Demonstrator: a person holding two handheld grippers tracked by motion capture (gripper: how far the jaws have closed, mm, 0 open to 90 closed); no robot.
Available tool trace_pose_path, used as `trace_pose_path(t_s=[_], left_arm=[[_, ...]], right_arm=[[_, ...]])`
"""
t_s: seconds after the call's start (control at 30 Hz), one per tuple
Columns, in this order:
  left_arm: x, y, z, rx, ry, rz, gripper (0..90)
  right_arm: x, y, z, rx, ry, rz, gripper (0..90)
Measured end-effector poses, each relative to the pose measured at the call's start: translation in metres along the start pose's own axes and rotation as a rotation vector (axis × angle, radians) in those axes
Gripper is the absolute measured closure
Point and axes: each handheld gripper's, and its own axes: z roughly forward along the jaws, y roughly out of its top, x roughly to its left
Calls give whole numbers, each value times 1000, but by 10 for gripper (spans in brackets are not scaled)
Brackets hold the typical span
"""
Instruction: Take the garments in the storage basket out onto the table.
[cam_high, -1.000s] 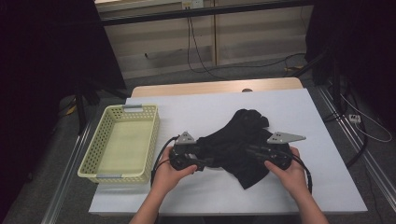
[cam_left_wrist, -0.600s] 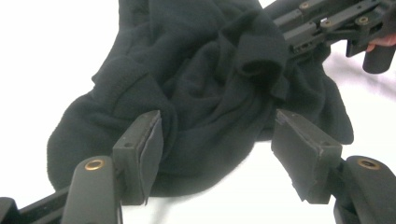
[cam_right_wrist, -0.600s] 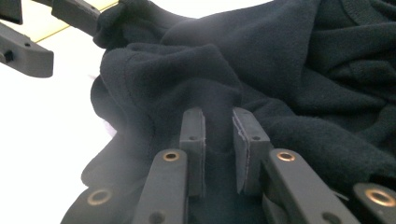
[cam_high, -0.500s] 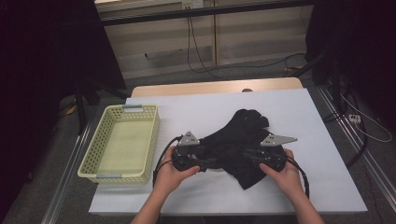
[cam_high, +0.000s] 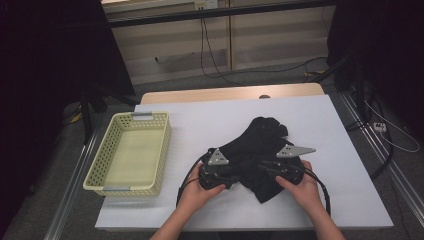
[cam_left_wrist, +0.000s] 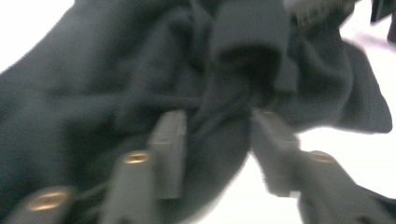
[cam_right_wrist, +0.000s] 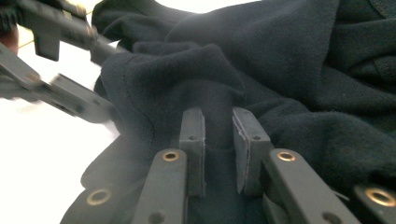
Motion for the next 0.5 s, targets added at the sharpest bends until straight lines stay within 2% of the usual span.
trace_pose_path(t_s=[0.03, 0.07, 0.1, 0.13, 0.17, 0.2, 0.27, 0.43, 0.5], left_arm=[[-2, -1, 1, -11, 19, 10, 634], [-2, -1, 0, -2, 23, 16, 696], [-1, 0, 0, 16, -2, 5, 763], [-1, -1, 0, 16, -10, -2, 847], [0, -2, -1, 16, -9, -7, 879], [1, -2, -2, 16, -14, -19, 889], [5, 0, -8, 17, 0, -38, 895], [24, 3, -37, -24, 21, -105, 899], [32, 2, -48, -38, 47, -132, 899]], right_arm=[[0, 0, 0, -1, 0, 2, 761], [0, 0, 0, -1, 1, 4, 760], [0, 0, 0, -1, 2, 1, 758], [-1, 0, -1, -6, 5, 1, 755], [-1, 0, -1, -8, 7, 0, 751], [-2, 1, -2, -13, 11, 10, 748], [-4, 1, -6, -28, 22, 27, 740], [-7, 4, -18, -76, 35, 43, 742], [-8, 4, -23, -89, 42, 48, 764]])
